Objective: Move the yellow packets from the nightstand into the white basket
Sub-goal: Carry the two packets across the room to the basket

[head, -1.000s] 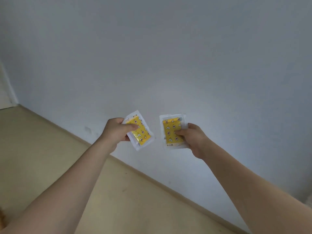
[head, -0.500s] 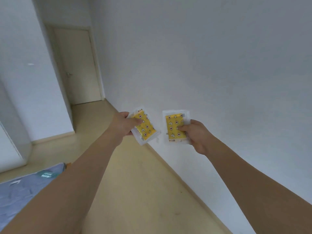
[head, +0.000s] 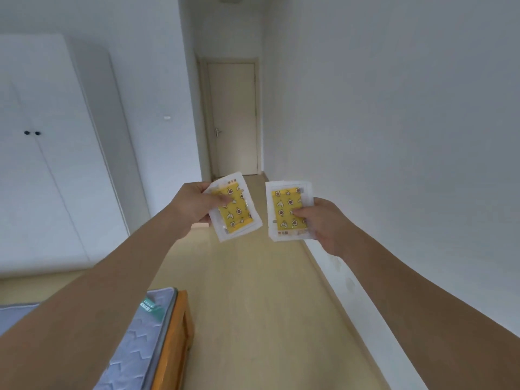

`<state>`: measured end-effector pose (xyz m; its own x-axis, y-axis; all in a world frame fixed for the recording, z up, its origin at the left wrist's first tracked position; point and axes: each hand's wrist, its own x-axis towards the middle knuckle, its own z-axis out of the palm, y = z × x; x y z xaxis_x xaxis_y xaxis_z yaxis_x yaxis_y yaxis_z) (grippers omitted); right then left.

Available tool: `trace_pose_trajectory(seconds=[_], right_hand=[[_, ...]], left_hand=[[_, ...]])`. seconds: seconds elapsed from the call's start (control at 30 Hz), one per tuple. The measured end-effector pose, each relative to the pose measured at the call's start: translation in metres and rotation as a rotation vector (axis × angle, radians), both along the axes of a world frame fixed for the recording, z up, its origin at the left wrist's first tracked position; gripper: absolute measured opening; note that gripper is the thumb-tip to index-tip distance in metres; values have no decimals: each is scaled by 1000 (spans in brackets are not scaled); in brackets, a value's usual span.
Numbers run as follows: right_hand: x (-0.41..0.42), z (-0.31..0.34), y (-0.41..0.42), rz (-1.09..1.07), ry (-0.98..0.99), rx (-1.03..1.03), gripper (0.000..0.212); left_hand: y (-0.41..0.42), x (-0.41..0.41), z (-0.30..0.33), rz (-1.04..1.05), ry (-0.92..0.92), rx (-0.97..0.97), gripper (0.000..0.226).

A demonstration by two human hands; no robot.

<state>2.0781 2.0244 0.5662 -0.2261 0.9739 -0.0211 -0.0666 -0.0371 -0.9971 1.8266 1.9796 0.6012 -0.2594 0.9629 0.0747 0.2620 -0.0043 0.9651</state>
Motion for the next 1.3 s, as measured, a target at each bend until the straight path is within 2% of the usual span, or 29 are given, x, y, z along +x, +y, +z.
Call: trace_pose_trajectory(seconds=[0.27, 0.43, 0.63, 0.83, 1.0, 1.3], right_hand=[[-69, -2, 220, 84, -43, 6, 22], [-90, 16, 344, 121, -6, 10, 22], [-129, -1, 513, 162, 74, -9, 31], [-183, -4, 678, 219, 95, -44, 23], [-275, 2, 787, 320, 33, -43, 24], [-505, -25, 905, 606, -40, -15, 24]], left_hand=[[198, -85, -5, 58, -183, -99, 46], [323, -105, 1, 92, -306, -93, 48], [485, -116, -16, 127, -301, -84, 42], [620, -156, -17, 273, -283, -64, 45], [693, -227, -14, 391, -268, -29, 45], [762, -424, -43, 640, -281, 39, 43]])
